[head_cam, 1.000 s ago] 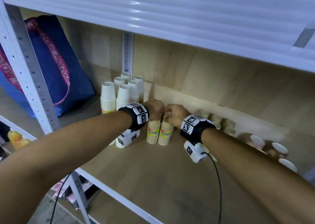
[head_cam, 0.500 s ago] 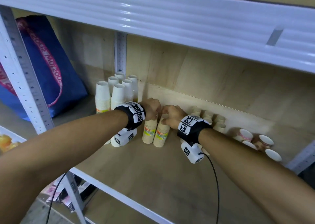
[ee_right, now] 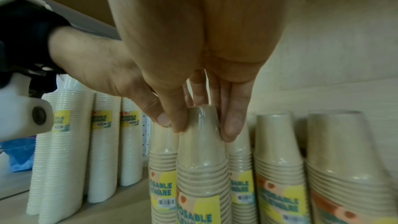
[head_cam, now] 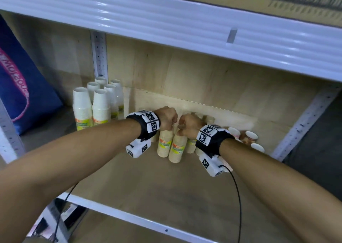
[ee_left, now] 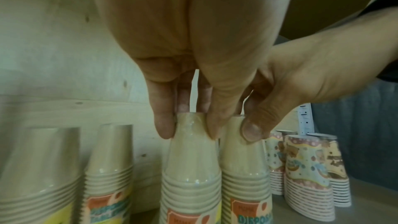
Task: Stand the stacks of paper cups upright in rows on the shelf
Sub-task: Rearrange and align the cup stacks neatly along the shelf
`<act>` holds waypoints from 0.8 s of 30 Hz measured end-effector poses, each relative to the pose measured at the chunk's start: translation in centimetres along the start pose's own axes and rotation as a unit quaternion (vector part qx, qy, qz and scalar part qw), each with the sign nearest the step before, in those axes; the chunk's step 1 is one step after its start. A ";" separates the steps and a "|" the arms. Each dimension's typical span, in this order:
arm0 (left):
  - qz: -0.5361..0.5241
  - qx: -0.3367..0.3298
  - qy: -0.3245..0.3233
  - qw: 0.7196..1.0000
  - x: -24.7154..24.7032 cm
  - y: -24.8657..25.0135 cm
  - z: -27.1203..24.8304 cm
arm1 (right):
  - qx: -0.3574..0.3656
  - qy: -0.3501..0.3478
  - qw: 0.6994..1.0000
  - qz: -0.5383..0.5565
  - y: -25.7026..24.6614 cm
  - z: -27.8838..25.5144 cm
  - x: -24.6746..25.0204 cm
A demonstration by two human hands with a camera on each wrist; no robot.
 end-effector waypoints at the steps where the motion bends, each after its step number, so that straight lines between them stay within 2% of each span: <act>1: 0.000 -0.005 0.002 1.000 0.0 0.5 0.2 | -0.004 0.005 1.000 -0.002 0.4 -0.3 0.3; 10: 0.002 -0.033 -0.006 0.999 -0.9 3.8 2.2 | -0.016 -0.002 1.000 0.016 3.5 -1.5 1.5; 17: -0.009 -0.037 -0.014 0.999 -1.9 4.5 3.3 | -0.017 0.010 1.000 -0.010 4.8 -1.7 2.1; 24: -0.015 -0.029 -0.012 0.999 -2.3 4.6 3.8 | -0.015 0.022 1.000 0.017 5.5 -1.4 1.9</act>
Point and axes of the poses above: each hand's wrist, its own z-axis towards the middle knuckle, its own x-axis out of the back of the hand, y = z × x, the point moved 8 cm from there along z, towards the middle knuckle, and after that the axes turned 9 degrees about z, right-handed, at the moved point
